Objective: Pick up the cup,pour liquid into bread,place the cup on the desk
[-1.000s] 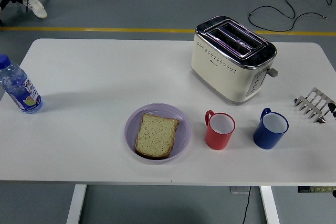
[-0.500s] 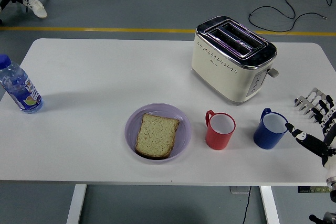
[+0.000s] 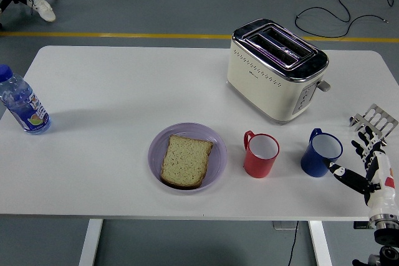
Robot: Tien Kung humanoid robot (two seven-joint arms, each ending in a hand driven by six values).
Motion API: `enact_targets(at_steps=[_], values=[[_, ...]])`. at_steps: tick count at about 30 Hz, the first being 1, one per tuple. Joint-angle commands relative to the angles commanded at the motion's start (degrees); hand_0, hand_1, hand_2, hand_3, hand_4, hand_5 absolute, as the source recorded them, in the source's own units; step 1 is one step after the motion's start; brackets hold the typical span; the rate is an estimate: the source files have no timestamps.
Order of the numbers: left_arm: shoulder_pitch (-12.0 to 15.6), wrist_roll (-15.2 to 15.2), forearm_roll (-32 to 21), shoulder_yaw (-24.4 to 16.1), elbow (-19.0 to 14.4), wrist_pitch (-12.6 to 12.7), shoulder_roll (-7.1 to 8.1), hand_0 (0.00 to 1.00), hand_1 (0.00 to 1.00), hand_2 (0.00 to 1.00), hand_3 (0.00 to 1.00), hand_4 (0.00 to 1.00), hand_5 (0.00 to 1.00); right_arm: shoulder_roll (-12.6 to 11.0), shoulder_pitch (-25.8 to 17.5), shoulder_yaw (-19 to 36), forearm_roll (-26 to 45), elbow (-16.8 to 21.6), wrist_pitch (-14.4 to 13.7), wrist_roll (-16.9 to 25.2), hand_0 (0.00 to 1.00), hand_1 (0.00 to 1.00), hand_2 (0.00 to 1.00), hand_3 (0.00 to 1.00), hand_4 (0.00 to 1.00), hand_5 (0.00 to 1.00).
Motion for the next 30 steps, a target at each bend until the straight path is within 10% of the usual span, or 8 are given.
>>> enact_targets(at_steps=[30], values=[[-0.01,0.00,-1.11,1.01,0.00,-0.14,-0.24,0.366,0.358,0.455,0.760,0.674,0.998,1.92,9.89,-7.60,8.77,-13.14,-2.16,2.28,0.962,0.866,0.951,0.998,0.956,0.002]])
